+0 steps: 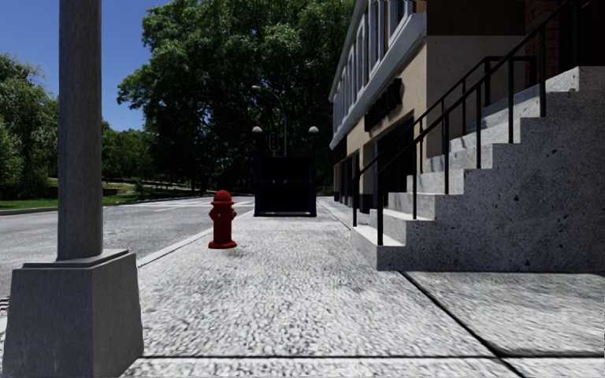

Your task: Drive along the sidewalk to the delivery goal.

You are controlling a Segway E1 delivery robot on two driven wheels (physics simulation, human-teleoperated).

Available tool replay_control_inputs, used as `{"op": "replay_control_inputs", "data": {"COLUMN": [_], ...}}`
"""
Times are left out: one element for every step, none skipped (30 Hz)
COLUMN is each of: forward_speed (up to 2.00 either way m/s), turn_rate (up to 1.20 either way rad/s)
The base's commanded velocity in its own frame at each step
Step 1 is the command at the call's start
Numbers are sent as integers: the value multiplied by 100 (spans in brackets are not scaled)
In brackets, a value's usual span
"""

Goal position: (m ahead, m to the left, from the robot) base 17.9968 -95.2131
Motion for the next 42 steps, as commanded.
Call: {"op": "replay_control_inputs", "data": {"forward_speed": [200,200,200,200,200,200,200,200,200,200,200,200,200,200,200,200,200,200,200,200,200,200,200,200,200,200,200,200,200,200,200,200,200,200,200,200,200,200,200,200,200,200], "turn_rate": [0,0,0,0,0,0,0,0,0,0,0,0,0,0,0,0,0,0,0,0,0,0,0,0,0,0,0,0,0,0,0,0,0,0,0,0,0,-2,-2,-2,-2,-2]}}
